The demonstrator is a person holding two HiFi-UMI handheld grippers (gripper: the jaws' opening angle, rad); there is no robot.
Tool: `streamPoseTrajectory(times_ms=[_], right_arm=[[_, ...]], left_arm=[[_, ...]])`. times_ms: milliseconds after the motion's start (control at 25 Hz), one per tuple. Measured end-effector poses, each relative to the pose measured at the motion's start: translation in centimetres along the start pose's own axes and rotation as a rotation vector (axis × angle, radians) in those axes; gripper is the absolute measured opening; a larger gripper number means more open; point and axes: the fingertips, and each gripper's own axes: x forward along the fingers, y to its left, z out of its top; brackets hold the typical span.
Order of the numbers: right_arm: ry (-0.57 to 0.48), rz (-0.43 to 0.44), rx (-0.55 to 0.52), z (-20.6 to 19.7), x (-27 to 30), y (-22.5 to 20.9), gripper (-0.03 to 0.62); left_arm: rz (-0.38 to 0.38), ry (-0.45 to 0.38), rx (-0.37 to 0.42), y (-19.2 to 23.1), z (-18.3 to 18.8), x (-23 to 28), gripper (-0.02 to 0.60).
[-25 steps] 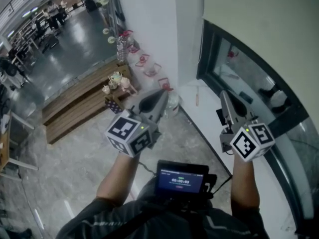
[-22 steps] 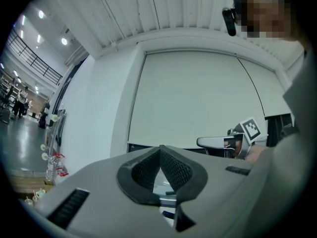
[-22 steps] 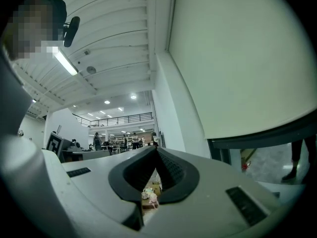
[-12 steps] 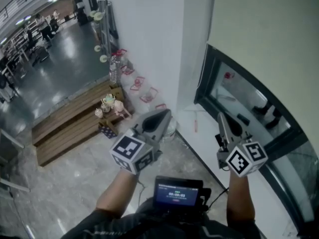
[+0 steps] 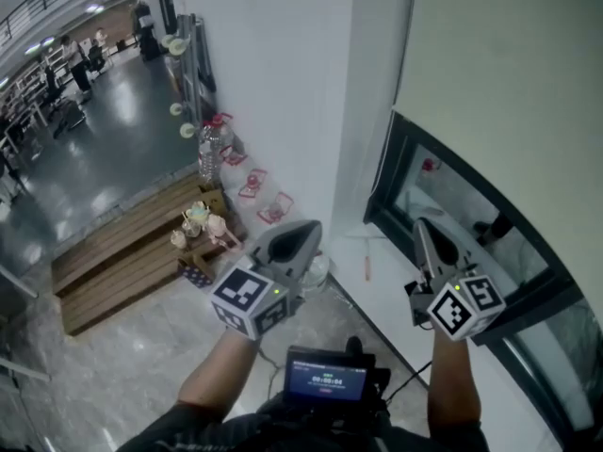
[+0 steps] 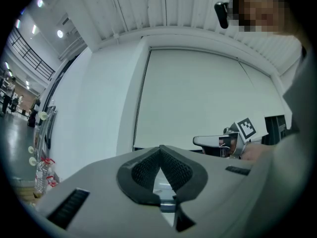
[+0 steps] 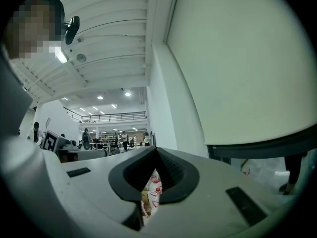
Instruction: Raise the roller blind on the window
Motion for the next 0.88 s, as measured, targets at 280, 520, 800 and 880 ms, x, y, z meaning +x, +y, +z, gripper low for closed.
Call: streamPoseTrajectory(times_ms=[280,520,800,880], right_arm=[[-0.015,0.053,-0.018,1.1,4.6,-3.7,0.017],[-0.02,0.096,-0.013,2.3,8.3,-8.1,0.017],[-0.013,0.135,0.005,3.1,11.6,-12.8,0.017],[-0.01,0.145,0.01,3.4,12.6,-13.9,0.017]], left_arm=[[0.022,-0.014,0.007,2.9,0.5,5.5,-0.009],[0.062,-0.016,0.013,5.2,1.3,10.5,-0.009],[0.1,-0.008,0.02,6.3,1.5,15.6,-0.009],[0.117,-0.003,0.023,6.6,1.6,16.7,-0.009]])
